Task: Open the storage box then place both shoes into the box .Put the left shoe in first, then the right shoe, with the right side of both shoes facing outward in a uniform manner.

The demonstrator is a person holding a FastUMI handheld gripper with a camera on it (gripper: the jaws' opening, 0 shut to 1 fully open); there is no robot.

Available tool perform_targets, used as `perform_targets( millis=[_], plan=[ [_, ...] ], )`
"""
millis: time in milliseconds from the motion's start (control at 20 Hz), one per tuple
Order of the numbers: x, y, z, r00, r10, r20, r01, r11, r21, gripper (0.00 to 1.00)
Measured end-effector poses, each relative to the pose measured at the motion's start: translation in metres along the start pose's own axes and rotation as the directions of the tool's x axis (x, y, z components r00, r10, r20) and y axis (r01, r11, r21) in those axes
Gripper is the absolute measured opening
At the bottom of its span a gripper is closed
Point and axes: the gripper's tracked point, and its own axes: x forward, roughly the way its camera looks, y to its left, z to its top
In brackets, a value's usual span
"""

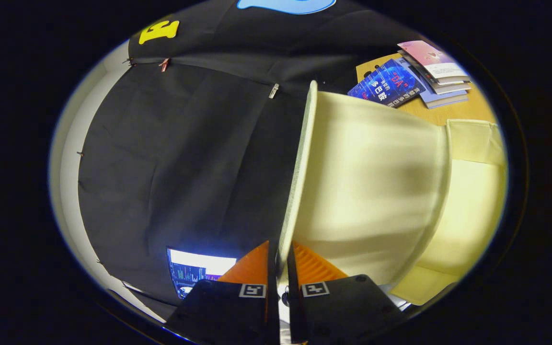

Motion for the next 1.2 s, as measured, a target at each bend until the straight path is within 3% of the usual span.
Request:
perform_targets(
  millis=[50,200,400,550,700,900,1050,1200],
  plan=[
    [0.0,-0.004,0.002,1.0,-0.009,0.011,0.009,1.0,-0.01,0.2],
    [-0.022,-0.021,0.017,0.995,-0.049,0.084,0.056,0.995,-0.084,0.93],
    [-0.077,-0.053,0.034,0.968,-0.133,0.215,0.177,0.964,-0.2,0.98],
    [-0.128,-0.086,0.042,0.922,-0.219,0.32,0.312,0.91,-0.274,0.98],
    [-0.186,-0.123,0.053,0.848,-0.312,0.427,0.46,0.833,-0.306,0.98],
    [-0.262,-0.182,0.054,0.723,-0.45,0.524,0.637,0.729,-0.252,0.98],
    [-0.313,-0.233,0.044,0.637,-0.551,0.54,0.732,0.653,-0.197,0.98],
    [-0.35,-0.282,0.03,0.579,-0.631,0.516,0.789,0.594,-0.159,0.98]
  ],
)
